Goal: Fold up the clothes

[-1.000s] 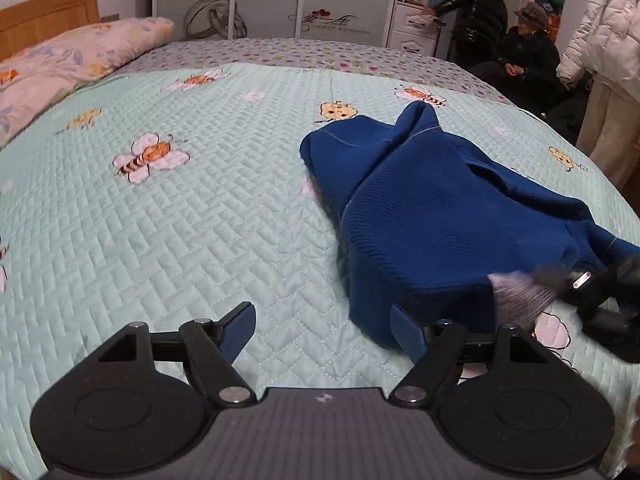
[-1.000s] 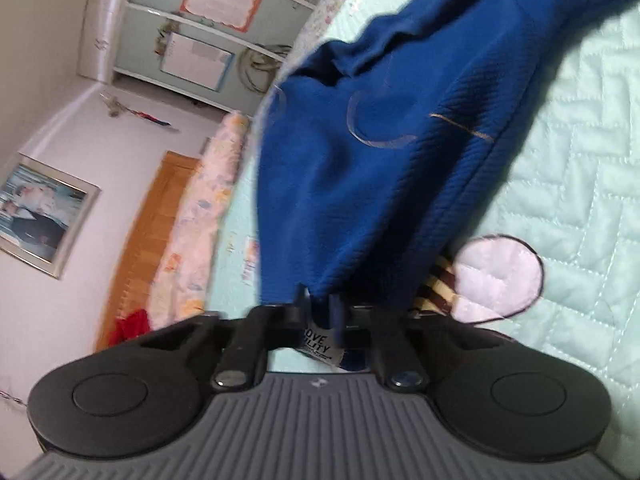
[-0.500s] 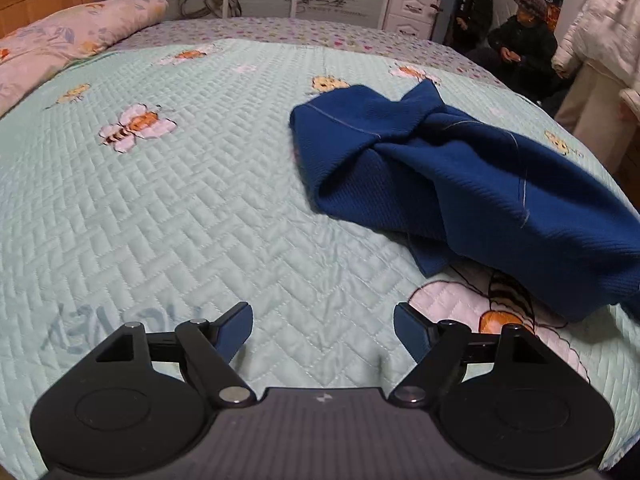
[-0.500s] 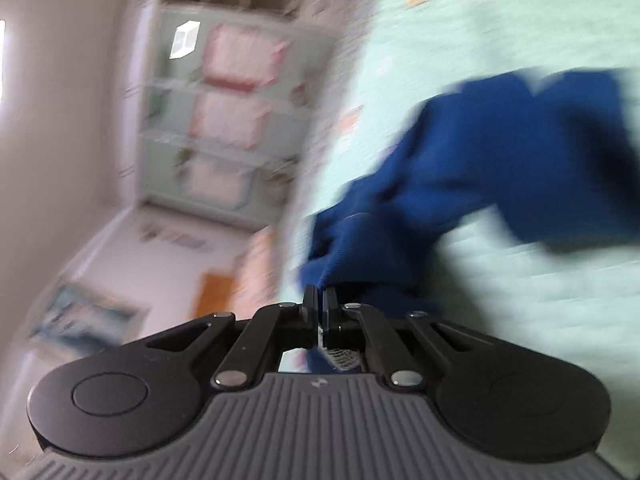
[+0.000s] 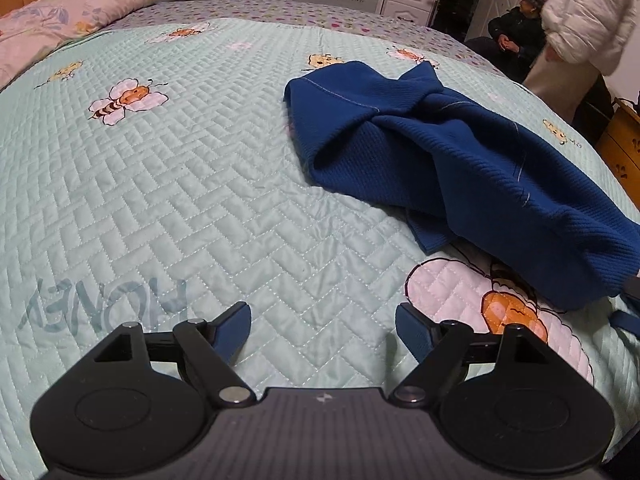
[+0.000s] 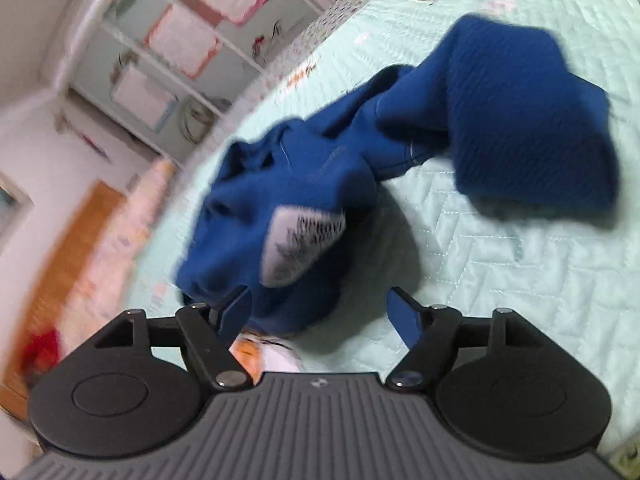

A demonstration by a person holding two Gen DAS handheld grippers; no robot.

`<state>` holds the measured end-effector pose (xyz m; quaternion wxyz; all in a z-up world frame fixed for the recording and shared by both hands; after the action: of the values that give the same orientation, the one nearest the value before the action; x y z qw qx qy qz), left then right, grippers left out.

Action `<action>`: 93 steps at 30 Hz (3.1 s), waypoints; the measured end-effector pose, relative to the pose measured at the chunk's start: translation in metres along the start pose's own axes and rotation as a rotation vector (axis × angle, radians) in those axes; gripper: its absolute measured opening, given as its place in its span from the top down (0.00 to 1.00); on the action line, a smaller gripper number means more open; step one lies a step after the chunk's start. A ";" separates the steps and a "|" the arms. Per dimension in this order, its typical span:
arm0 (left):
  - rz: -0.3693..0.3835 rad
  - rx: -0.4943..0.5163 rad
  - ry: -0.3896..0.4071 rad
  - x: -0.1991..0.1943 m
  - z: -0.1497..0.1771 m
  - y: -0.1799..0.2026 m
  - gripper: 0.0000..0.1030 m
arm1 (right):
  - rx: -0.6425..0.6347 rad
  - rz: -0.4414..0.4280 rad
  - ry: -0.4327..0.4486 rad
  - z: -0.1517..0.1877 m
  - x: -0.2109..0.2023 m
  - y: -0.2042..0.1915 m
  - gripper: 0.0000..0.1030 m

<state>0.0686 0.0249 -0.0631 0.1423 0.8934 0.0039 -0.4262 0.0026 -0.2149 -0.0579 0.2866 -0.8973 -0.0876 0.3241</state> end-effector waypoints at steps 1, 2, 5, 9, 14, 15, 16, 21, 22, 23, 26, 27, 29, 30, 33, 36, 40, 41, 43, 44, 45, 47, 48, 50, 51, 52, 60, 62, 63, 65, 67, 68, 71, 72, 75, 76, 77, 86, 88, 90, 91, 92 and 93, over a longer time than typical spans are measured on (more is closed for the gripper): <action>-0.001 0.001 -0.002 0.000 0.000 0.000 0.21 | -0.034 0.010 0.005 0.000 0.003 -0.004 0.25; -0.001 0.001 -0.004 0.001 0.001 0.000 0.20 | -0.057 0.015 0.012 0.000 0.007 -0.008 0.23; 0.000 0.005 -0.005 0.001 0.001 0.002 0.19 | -0.048 -0.014 0.027 -0.007 0.026 -0.023 0.23; 0.001 0.004 -0.001 -0.003 -0.001 0.000 0.19 | -0.031 -0.139 -0.023 -0.025 0.045 -0.058 0.93; -0.010 -0.028 0.019 -0.010 -0.006 -0.010 0.19 | 0.169 -0.607 0.053 -0.084 -0.026 -0.134 0.93; -0.012 -0.037 0.025 -0.012 -0.008 -0.012 0.19 | 0.191 -0.678 0.072 -0.096 -0.048 -0.142 0.93; -0.014 -0.047 0.031 -0.013 -0.010 -0.015 0.18 | 0.212 -0.746 0.091 -0.106 -0.070 -0.146 0.93; -0.015 -0.075 0.027 -0.011 -0.009 -0.022 0.17 | 0.215 -0.836 0.136 -0.120 -0.147 -0.099 0.90; -0.016 -0.081 0.026 -0.010 -0.009 -0.023 0.17 | 0.199 -0.745 0.121 -0.115 -0.150 -0.078 0.88; -0.016 -0.086 0.025 -0.010 -0.009 -0.024 0.17 | 0.188 -0.598 0.099 -0.105 -0.147 -0.052 0.82; -0.015 -0.079 0.019 -0.008 -0.007 -0.023 0.17 | 0.147 -0.105 -0.057 -0.058 -0.132 0.033 0.63; -0.015 -0.071 0.020 -0.008 -0.007 -0.023 0.17 | 0.127 0.040 -0.097 -0.042 -0.132 0.055 0.63; -0.019 -0.054 0.023 -0.007 -0.006 -0.022 0.17 | 0.121 0.171 -0.113 -0.019 -0.143 0.080 0.63; -0.024 -0.046 0.024 -0.006 -0.007 -0.021 0.17 | 0.123 0.169 -0.099 -0.012 -0.152 0.081 0.63; -0.028 -0.050 0.023 0.003 -0.013 -0.019 0.17 | 0.062 0.255 -0.065 -0.010 -0.168 0.076 0.58; -0.006 -0.059 0.027 0.015 -0.024 -0.010 0.17 | 0.024 0.355 -0.051 -0.009 -0.187 0.078 0.54; 0.032 -0.023 0.016 0.033 -0.036 0.008 0.17 | 0.050 0.333 0.005 -0.024 -0.167 0.070 0.50; 0.084 -0.075 0.006 0.033 -0.038 0.009 0.17 | 0.058 0.321 0.009 -0.027 -0.161 0.069 0.50; 0.188 -0.179 -0.015 0.032 -0.043 0.011 0.17 | 0.081 0.290 0.001 -0.031 -0.143 0.069 0.50; 0.175 -0.159 0.008 0.029 -0.044 0.012 0.16 | 0.091 0.279 -0.003 -0.030 -0.139 0.068 0.49; 0.163 -0.139 0.031 0.026 -0.045 0.013 0.16 | 0.097 0.269 -0.006 -0.029 -0.135 0.067 0.49; 0.048 0.030 0.096 0.022 -0.045 0.019 0.16 | 0.103 0.251 -0.017 -0.025 -0.131 0.061 0.48; -0.006 0.119 0.129 0.019 -0.045 0.023 0.16 | 0.103 0.241 -0.029 -0.022 -0.127 0.059 0.48; -0.030 0.222 0.172 0.017 -0.040 0.035 0.16 | 0.105 0.219 -0.052 -0.015 -0.119 0.056 0.47; -0.042 0.274 0.194 0.015 -0.038 0.041 0.16 | 0.108 0.211 -0.061 -0.013 -0.116 0.054 0.47; -0.054 0.326 0.215 0.014 -0.036 0.047 0.16 | 0.109 0.207 -0.066 -0.010 -0.113 0.052 0.46; -0.148 0.704 0.381 0.003 -0.022 0.095 0.16 | -0.036 0.161 -0.047 -0.002 -0.107 0.016 0.41; -0.185 0.767 0.420 0.003 -0.024 0.101 0.16 | -0.110 0.154 -0.032 -0.001 -0.107 0.001 0.40; -0.197 0.787 0.430 0.004 -0.026 0.104 0.17 | -0.146 0.150 -0.025 -0.001 -0.107 -0.006 0.39; -0.220 0.826 0.450 0.006 -0.031 0.108 0.17 | -0.208 0.146 -0.014 0.001 -0.105 -0.019 0.39; -0.217 0.856 0.477 0.004 -0.034 0.115 0.20 | -0.262 0.145 -0.010 0.005 -0.101 -0.030 0.38; -0.215 0.876 0.491 0.001 -0.035 0.119 0.24 | -0.293 0.143 -0.009 0.007 -0.100 -0.037 0.38; -0.209 0.923 0.509 -0.003 -0.038 0.128 0.69 | -0.381 0.136 -0.010 0.013 -0.096 -0.054 0.38; -0.206 0.929 0.499 -0.003 -0.039 0.130 0.79 | -0.403 0.133 -0.012 0.014 -0.096 -0.058 0.38; -0.207 0.977 0.466 0.003 -0.034 0.130 0.79 | -0.409 0.120 -0.019 0.016 -0.096 -0.063 0.37; -0.216 1.004 0.466 0.005 -0.033 0.131 0.78 | -0.398 0.115 -0.024 0.017 -0.097 -0.061 0.37; -0.224 1.028 0.465 0.007 -0.031 0.132 0.72 | -0.392 0.116 -0.030 0.018 -0.097 -0.060 0.37; -0.195 1.127 0.409 0.023 -0.026 0.141 0.90 | -0.291 0.190 -0.079 0.032 -0.126 -0.024 0.37; -0.181 1.085 0.414 0.021 -0.031 0.143 0.93 | -0.205 0.205 -0.080 0.035 -0.136 -0.007 0.37; -0.117 0.943 0.394 0.013 -0.044 0.141 0.94 | -0.104 0.218 -0.060 0.034 -0.145 0.011 0.37; -0.085 0.873 0.383 0.009 -0.051 0.139 0.94 | -0.050 0.229 -0.042 0.033 -0.149 0.019 0.37; -0.054 0.802 0.373 0.005 -0.057 0.138 0.94 | 0.001 0.239 -0.024 0.031 -0.153 0.027 0.37; -0.029 0.745 0.369 0.000 -0.067 0.137 0.94 | 0.042 0.249 -0.002 0.028 -0.155 0.033 0.37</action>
<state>0.1370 -0.0890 0.0116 -0.1999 0.9450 -0.1126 -0.2331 -0.1363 -0.2825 -0.0124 0.2626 -0.8948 0.0310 0.3597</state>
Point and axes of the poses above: each gripper's, at about its wrist camera, not at the fingertips, and x roughly the way its jaws point, y to its right, z to its underside, the point moved 8 cm from there along x, roughly the way its jaws point, and after that the axes turned 8 degrees about -x, right-handed, at the moved point
